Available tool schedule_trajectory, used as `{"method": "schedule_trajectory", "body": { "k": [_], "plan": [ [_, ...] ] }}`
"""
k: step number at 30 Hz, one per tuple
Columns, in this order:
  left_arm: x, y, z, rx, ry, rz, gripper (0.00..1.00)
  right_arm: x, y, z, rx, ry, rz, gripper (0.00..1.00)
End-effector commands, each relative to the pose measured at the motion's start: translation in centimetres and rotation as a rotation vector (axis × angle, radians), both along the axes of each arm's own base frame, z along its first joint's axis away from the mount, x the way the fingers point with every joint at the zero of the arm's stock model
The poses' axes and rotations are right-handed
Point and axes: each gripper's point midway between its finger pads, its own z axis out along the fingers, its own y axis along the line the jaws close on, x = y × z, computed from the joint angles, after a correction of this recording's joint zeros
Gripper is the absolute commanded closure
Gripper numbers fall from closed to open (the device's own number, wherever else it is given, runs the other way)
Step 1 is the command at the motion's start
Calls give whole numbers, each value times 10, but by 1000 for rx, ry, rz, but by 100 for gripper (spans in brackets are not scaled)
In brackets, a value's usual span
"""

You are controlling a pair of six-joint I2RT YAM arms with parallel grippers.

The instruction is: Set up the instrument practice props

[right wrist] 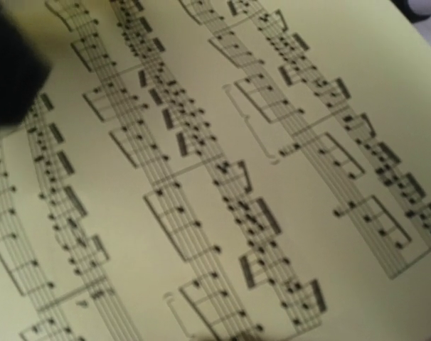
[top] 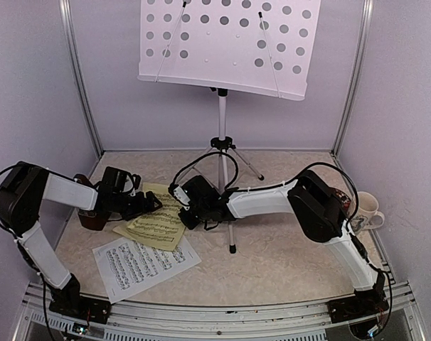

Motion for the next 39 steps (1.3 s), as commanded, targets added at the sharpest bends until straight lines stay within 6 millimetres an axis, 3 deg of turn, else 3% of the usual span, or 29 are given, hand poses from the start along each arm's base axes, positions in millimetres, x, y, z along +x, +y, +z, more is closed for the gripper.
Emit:
{"method": "schedule_trajectory", "body": {
  "k": [1,4,9,12,19,26,36,39],
  "plan": [
    [-11,-26,26,-137,-44,-93,8,-17,-19,-53,-119,76,26,89],
    [-6,-16,34,-102,-77,-43,4,-17,-21,-52,-122,75,27,89],
    [3,18,-1,65,37,95,4,-22,-27,-54,-131,76,31,90],
    [7,27,-15,81,81,138,7,-24,-33,-54,-138,76,33,89],
    [11,49,-22,117,95,242,9,-28,-45,-54,-148,78,33,89],
    [21,30,-28,39,93,173,9,-27,-44,-55,-147,68,40,90],
    [49,60,-35,247,66,277,4,-28,-48,-57,-162,68,47,90],
    [44,50,-47,223,103,223,5,-27,-49,-58,-162,68,45,90]
  ]
}}
